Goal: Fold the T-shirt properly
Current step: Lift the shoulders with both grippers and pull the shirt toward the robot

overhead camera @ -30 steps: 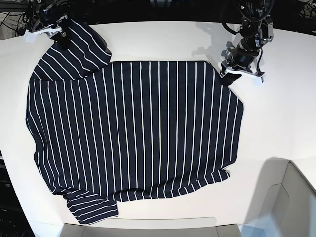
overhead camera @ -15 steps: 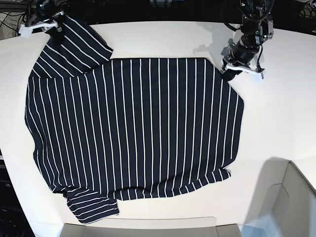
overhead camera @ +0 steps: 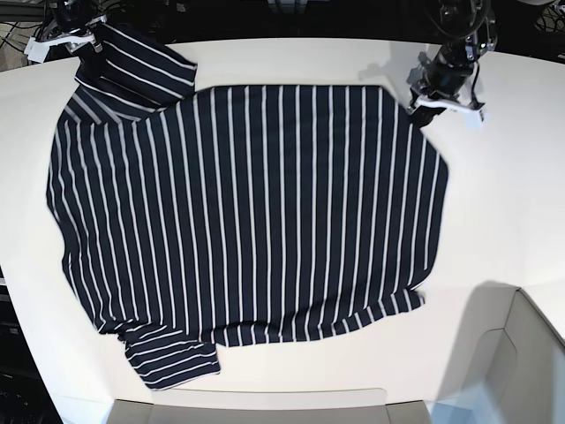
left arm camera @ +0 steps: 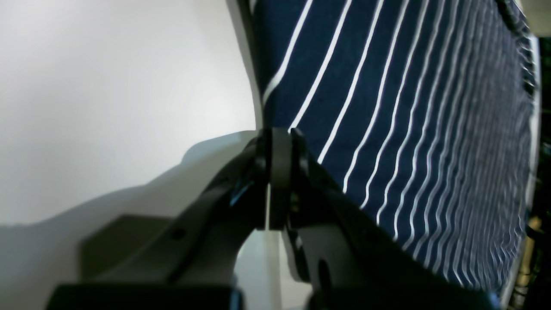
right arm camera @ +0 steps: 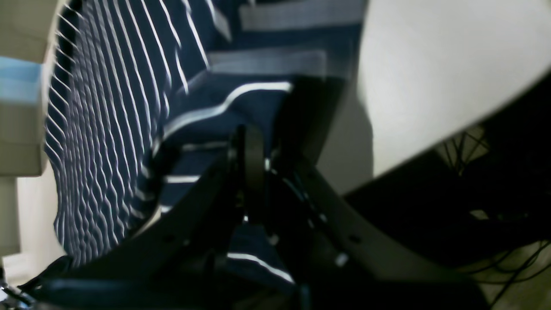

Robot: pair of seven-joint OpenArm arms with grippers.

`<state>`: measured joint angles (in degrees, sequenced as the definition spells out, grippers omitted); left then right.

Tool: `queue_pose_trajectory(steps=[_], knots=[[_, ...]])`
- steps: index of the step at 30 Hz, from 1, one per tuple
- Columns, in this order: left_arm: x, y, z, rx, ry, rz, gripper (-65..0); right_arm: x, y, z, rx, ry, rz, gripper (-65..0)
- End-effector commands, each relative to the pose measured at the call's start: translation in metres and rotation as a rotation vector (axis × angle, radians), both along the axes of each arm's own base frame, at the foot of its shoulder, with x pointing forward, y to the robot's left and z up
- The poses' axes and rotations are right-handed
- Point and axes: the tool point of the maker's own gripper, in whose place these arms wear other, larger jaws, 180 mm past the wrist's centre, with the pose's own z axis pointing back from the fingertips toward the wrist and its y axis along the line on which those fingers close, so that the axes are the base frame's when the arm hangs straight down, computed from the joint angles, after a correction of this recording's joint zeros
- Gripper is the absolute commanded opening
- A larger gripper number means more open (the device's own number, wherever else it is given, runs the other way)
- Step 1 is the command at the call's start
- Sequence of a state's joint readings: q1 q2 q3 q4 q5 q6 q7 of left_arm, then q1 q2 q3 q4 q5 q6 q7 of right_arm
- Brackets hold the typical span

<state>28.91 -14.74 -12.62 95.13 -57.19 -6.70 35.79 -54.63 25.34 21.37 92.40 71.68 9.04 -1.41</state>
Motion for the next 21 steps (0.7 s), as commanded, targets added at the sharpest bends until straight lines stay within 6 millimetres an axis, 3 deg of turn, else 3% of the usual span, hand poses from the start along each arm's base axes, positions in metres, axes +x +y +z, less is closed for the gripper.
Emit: queue_pose_trajectory(steps=[1, 4, 9, 18, 21], knots=[[0.005, 0.006, 0.015, 0.022, -0.048, 0.000, -65.0, 0.002, 0.001, 0.009, -0.018, -0.027, 0.025, -65.0], [0.005, 0.006, 0.027, 0.037, -0.073, -0.009, -65.0, 0.006, 0.018, 0.013, -0.061, -0.053, 0.069, -65.0], [0.006, 0.005, 0.030, 0.033, -0.078, -0.014, -65.0, 0.025, 0.044, 0.032, -0.126, -0.140, 0.131, -65.0], [0.015, 0.002, 0.044, 0.039, -0.120, -0.019, -65.0, 0.051, 0.025, 0.061, -0.237, -0.244, 0.097, -65.0], [0.030, 0.003, 0.051, 0.038, -0.155, -0.017, -65.0, 0.060, 0.022, 0.067, -0.252, -0.265, 0.114, -65.0]])
